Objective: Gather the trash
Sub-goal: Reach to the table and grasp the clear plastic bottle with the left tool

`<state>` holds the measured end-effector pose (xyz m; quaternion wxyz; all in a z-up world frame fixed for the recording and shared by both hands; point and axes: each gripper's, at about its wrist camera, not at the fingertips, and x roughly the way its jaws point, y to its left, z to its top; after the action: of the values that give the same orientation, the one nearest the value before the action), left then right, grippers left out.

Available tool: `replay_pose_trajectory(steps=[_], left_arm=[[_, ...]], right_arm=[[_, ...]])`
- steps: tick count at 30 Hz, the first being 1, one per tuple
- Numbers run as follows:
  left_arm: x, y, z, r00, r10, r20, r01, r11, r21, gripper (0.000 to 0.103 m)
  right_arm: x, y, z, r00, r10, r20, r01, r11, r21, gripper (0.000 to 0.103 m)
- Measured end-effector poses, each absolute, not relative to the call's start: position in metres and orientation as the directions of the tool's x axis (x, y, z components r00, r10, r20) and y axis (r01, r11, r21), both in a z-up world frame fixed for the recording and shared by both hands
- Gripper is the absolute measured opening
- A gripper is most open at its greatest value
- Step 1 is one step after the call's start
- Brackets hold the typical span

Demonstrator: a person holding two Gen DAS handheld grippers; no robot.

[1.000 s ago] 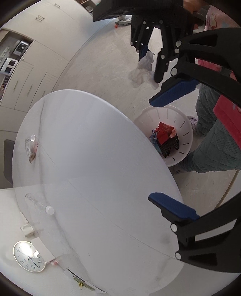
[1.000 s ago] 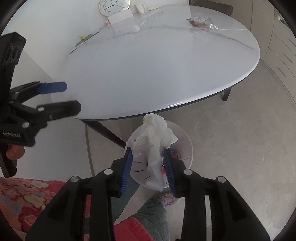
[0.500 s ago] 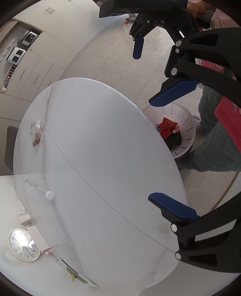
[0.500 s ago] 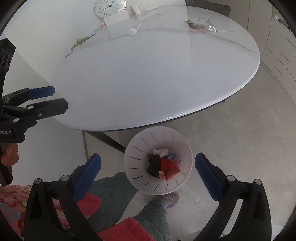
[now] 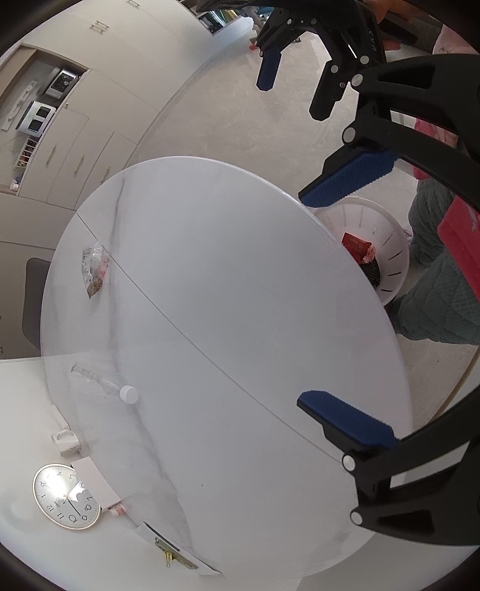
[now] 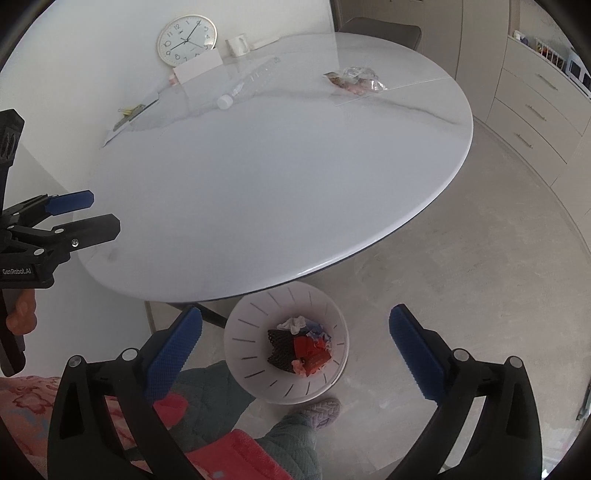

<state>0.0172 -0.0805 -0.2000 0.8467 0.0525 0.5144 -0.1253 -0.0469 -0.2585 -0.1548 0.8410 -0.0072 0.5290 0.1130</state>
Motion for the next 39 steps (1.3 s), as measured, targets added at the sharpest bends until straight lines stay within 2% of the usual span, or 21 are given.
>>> replay_pose_trajectory(steps=[10,20,29,35,39], left_arm=[[0.096,-0.053,-0.186,0.469,-0.153,-0.87,0.276,0.961,-0.02,0.095],[0.214,-0.024,-0.19,0.474,-0.17,-0.864,0.281,0.959,-0.034,0.095],[0.334,-0.015,-0.211,0.481,-0.173,-0.859,0.239,0.969,-0.061,0.095],[0.399,-0.017,-0.242,0.434,-0.216,-0.875,0.167,0.973,-0.157,0.095],[0.431,-0.028,-0.264,0.405,-0.206,-0.891,0.133,0.977,-0.166,0.095]], right_arm=[[0.007,-0.251,-0.145,0.461,0.148,-0.875,-0.111,0.988,0.109,0.101],[0.099,-0.228,-0.134,0.502,0.089,-0.86,-0.045,0.996,0.077,0.101],[0.2,-0.215,-0.144,0.528,0.024,-0.849,0.054,0.997,0.062,0.101],[0.254,-0.213,-0.159,0.52,-0.025,-0.854,0.142,0.988,0.058,0.101],[0.284,-0.219,-0.171,0.5,-0.091,-0.861,0.204,0.979,0.015,0.101]])
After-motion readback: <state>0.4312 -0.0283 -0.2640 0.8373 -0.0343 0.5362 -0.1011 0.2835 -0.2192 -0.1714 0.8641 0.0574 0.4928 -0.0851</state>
